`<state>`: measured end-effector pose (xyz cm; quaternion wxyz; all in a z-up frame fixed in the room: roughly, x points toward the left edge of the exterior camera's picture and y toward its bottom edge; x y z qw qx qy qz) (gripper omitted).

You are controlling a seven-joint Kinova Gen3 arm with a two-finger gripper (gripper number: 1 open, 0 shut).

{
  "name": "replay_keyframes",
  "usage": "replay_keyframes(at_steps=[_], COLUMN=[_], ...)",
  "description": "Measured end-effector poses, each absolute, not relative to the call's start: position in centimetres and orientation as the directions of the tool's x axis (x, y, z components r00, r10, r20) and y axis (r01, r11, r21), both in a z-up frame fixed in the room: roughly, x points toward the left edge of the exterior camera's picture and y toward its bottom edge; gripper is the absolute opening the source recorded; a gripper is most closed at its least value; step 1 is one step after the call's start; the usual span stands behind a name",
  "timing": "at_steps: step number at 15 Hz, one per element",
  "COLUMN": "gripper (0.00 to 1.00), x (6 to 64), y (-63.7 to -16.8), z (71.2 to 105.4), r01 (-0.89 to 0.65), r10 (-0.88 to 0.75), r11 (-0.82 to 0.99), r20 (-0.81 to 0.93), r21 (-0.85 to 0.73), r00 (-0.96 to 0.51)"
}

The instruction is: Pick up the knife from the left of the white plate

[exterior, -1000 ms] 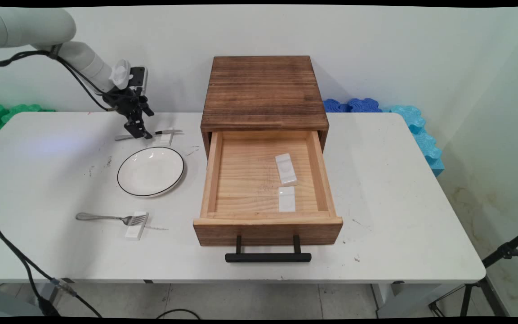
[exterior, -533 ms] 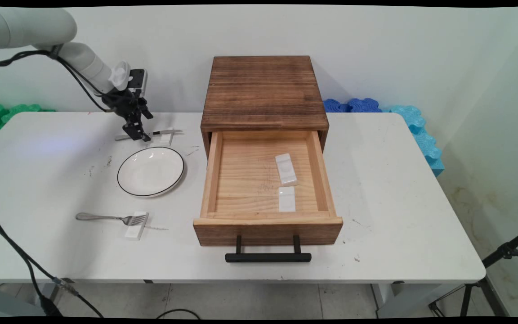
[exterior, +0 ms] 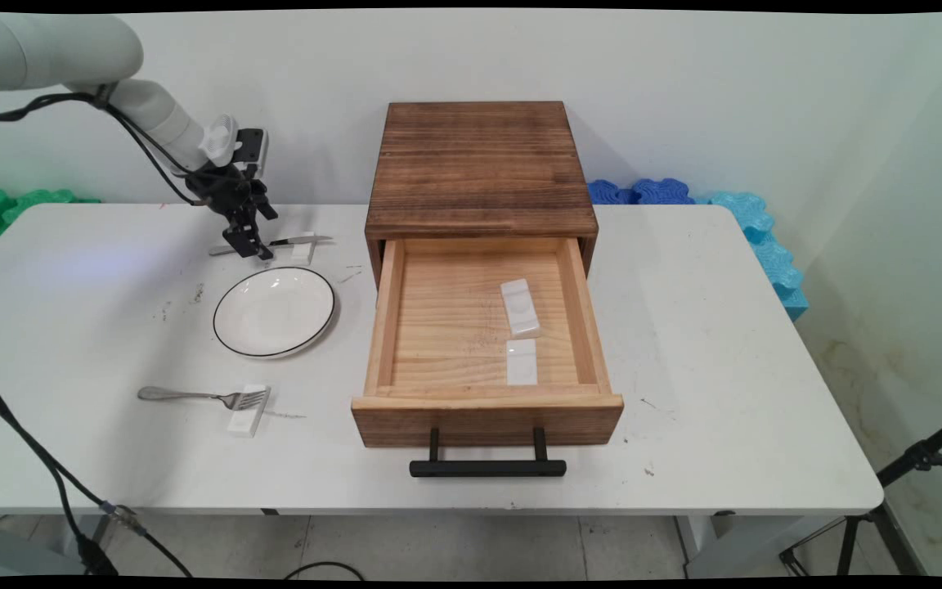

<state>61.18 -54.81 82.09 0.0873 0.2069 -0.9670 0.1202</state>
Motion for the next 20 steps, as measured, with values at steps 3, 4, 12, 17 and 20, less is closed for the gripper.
replay_keyframes(at_steps=[3,4,12,17,20], gripper=[1.0,1.0,1.0,0.0,0.0], x=[61.23,61.24,61.21,61.28,61.33], y=[-54.94,-54.97,-55.27,-55.27,-55.23], z=[82.02,82.02,82.27,82.34,82.36], r01=[-0.423,-0.424,-0.43,-0.435,-0.436], r10=[-0.381,-0.382,-0.389,-0.394,-0.396], r11=[0.885,0.885,0.884,0.883,0.883], r20=[0.218,0.219,0.223,0.224,0.223], r21=[-0.193,-0.192,-0.185,-0.178,-0.174], r00=[-0.898,-0.898,-0.894,-0.891,-0.891])
